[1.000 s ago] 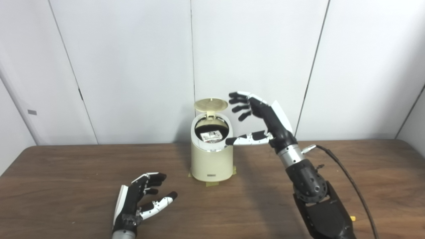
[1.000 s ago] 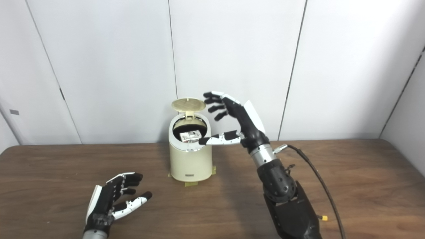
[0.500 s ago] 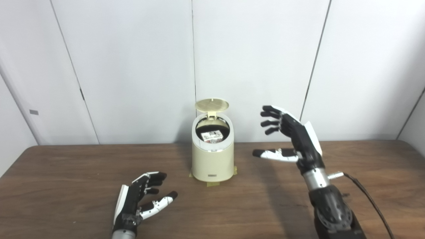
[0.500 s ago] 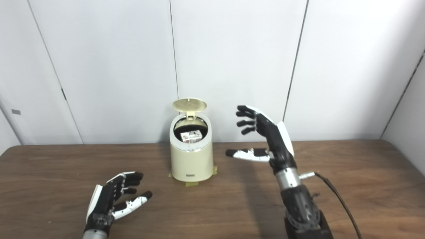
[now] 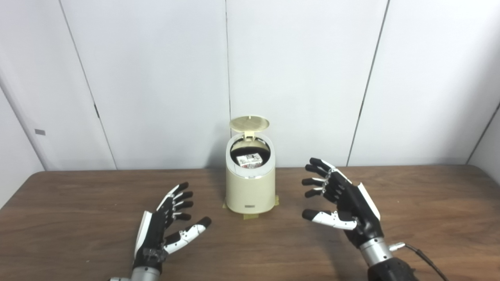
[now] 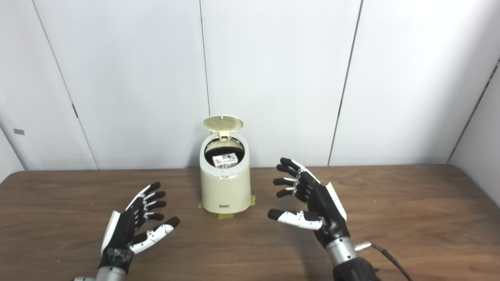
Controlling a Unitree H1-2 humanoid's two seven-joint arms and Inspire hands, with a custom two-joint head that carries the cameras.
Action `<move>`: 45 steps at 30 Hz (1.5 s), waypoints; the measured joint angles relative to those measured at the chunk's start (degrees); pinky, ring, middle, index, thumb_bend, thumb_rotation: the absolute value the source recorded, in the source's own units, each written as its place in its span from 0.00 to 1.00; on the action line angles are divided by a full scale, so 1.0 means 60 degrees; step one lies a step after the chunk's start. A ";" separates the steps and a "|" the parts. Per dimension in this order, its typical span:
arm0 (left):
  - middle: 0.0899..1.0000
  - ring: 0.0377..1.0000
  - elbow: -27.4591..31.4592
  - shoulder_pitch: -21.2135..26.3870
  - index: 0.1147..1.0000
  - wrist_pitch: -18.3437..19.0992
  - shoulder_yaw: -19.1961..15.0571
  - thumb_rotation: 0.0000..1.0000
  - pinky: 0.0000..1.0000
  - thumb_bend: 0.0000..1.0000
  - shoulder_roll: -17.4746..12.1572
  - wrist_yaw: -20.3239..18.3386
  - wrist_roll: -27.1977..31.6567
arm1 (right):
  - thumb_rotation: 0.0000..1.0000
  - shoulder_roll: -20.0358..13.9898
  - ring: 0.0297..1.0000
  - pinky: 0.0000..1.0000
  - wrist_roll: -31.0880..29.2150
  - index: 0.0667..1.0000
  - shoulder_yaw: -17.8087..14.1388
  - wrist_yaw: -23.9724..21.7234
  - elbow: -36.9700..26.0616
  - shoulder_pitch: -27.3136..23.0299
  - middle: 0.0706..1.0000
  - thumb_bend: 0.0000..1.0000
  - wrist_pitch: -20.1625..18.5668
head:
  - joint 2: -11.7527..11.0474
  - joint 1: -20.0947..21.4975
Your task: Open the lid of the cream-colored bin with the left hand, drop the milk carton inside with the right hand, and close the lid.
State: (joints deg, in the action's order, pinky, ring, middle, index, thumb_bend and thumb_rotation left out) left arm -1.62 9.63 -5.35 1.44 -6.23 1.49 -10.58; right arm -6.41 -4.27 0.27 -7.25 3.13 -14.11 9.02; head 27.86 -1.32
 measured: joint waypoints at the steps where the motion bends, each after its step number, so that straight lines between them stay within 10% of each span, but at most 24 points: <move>1: 0.83 0.80 0.0000 0.0153 0.89 0.0022 0.0007 0.34 0.71 0.86 -0.0037 -0.0047 0.0000 | 0.20 0.0022 0.70 0.56 -0.0019 0.84 -0.0016 0.0001 0.0022 -0.0005 0.81 0.79 0.0003 | -0.0044 -0.0029; 19: 0.92 0.90 -0.1689 0.4752 0.93 0.1383 0.0729 0.33 0.74 0.94 -0.0647 -0.0996 -0.0963 | 0.12 0.0348 0.64 0.53 0.0025 0.80 -0.0259 0.0242 0.0523 -0.0022 0.79 0.75 0.0011 | -0.0396 0.0131; 27: 1.00 1.00 -0.2858 0.5601 1.00 0.1472 0.1354 0.38 0.91 0.94 -0.0816 -0.1057 -0.1823 | 0.10 0.0405 0.58 0.50 0.0039 0.78 -0.0247 0.0245 0.0591 -0.0075 0.76 0.75 0.0011 | -0.0410 0.0175; 34: 0.92 1.00 -0.3004 0.6163 0.88 0.1524 0.2207 0.37 1.00 0.94 -0.1309 -0.1497 -0.2856 | 0.12 0.0451 0.58 0.50 0.0103 0.79 -0.0237 0.0255 0.0474 -0.0075 0.75 0.75 0.0000 | -0.0367 0.0249; 45: 0.79 1.00 -0.2330 0.5943 0.71 0.1695 0.2077 0.36 1.00 0.93 -0.1560 -0.2344 -0.2504 | 0.10 0.0559 0.58 0.49 0.0475 0.77 -0.0150 0.0506 0.0459 -0.0077 0.75 0.73 -0.0230 | -0.0366 0.0336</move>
State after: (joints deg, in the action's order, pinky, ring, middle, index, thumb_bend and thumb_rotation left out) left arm -15.60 45.29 4.81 13.91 -15.59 -12.58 -25.60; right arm -3.06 -1.43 -0.63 -4.21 5.89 -14.57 7.64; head 25.66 0.70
